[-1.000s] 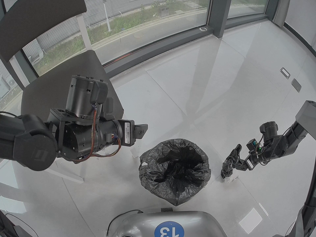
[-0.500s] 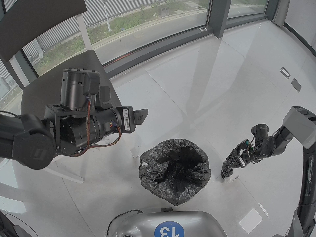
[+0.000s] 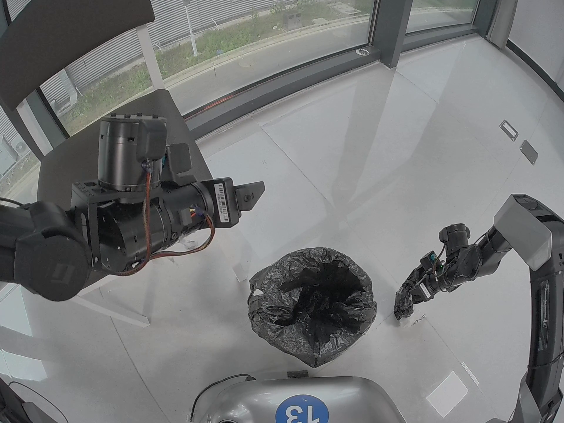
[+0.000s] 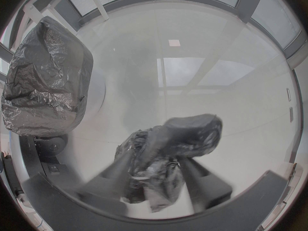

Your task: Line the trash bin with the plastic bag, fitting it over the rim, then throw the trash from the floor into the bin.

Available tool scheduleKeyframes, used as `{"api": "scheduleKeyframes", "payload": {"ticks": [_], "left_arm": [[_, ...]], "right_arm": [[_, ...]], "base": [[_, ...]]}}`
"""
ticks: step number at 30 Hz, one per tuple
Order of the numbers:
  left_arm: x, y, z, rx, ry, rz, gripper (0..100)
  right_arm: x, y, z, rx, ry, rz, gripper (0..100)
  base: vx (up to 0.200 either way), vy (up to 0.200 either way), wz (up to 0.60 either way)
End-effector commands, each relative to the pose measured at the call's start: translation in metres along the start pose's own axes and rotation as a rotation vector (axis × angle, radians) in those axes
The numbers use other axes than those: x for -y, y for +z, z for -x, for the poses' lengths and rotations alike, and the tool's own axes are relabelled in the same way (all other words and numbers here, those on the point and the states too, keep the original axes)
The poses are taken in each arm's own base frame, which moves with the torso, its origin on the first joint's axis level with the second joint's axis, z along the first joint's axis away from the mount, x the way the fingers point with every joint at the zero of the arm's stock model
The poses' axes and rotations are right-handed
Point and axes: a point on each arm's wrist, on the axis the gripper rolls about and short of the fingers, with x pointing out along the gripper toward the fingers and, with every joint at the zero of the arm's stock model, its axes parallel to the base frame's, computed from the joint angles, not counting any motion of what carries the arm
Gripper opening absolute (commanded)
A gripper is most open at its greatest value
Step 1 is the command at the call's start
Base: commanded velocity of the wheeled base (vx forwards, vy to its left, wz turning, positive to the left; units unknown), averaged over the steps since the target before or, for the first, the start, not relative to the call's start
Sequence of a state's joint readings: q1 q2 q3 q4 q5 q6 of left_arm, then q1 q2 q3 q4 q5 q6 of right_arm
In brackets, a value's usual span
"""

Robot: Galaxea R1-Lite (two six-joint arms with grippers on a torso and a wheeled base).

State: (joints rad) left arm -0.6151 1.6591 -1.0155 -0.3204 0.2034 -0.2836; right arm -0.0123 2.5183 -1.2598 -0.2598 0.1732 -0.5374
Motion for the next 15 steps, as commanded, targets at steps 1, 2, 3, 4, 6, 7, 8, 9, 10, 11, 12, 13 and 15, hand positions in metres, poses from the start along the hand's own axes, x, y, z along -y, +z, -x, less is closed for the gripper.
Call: {"api": "scheduleKeyframes", "payload": {"ticks": [1, 2, 3, 4, 6, 7, 8, 9, 10, 11, 12, 13, 15], "left_arm": [[-0.001, 0.002, 0.002, 0.01, 0.001, 0.003, 100], [-0.001, 0.002, 0.003, 0.013, 0.0, 0.004, 100], [-0.002, 0.001, 0.004, 0.012, 0.002, 0.004, 100], [-0.003, 0.001, 0.005, 0.013, 0.003, 0.004, 100], [-0.005, -0.001, 0.007, 0.009, 0.009, 0.005, 100], [-0.006, -0.001, 0.008, 0.009, 0.01, 0.006, 100], [-0.007, -0.002, 0.008, 0.007, 0.012, 0.006, 100], [-0.008, -0.002, 0.01, 0.01, 0.013, 0.007, 100], [-0.009, -0.003, 0.011, 0.01, 0.013, 0.007, 100], [-0.009, -0.003, 0.012, 0.01, 0.014, 0.007, 100], [-0.01, -0.005, 0.013, 0.009, 0.015, 0.007, 100], [-0.011, -0.005, 0.013, 0.007, 0.016, 0.008, 100], [-0.013, -0.005, 0.013, 0.006, 0.018, 0.01, 100]], "right_arm": [[-0.002, 0.001, -0.002, -0.002, 0.004, 0.003, 0], [-0.002, 0.001, -0.002, -0.001, 0.003, 0.003, 0], [-0.002, 0.001, -0.002, -0.001, 0.003, 0.003, 0], [-0.002, 0.001, -0.002, -0.002, 0.004, 0.003, 0], [-0.002, 0.0, -0.002, -0.001, 0.003, 0.003, 0], [-0.003, 0.0, -0.002, -0.001, 0.003, 0.004, 0], [-0.003, 0.0, -0.001, 0.0, 0.001, 0.005, 0], [-0.003, 0.0, 0.001, 0.0, 0.001, 0.008, 0], [-0.005, -0.003, 0.001, -0.01, 0.006, 0.006, 0], [-0.006, -0.003, 0.001, -0.012, 0.009, 0.007, 0], [-0.005, 0.0, 0.01, 0.002, 0.0, 0.009, 0], [-0.005, 0.004, 0.018, 0.014, -0.007, 0.012, 0], [-0.005, 0.008, 0.033, 0.031, -0.017, 0.017, 0]], "base": [[0.0, 0.0, 0.0], [0.0, 0.0, 0.0], [0.0, 0.0, 0.0], [0.0, 0.0, 0.0], [0.0, 0.0, 0.0], [0.0, 0.0, 0.0], [0.0, 0.0, 0.0], [0.0, 0.0, 0.0], [0.0, 0.0, 0.0], [0.0, 0.0, 0.0], [0.0, 0.0, 0.0], [0.0, 0.0, 0.0], [0.0, 0.0, 0.0]]}}
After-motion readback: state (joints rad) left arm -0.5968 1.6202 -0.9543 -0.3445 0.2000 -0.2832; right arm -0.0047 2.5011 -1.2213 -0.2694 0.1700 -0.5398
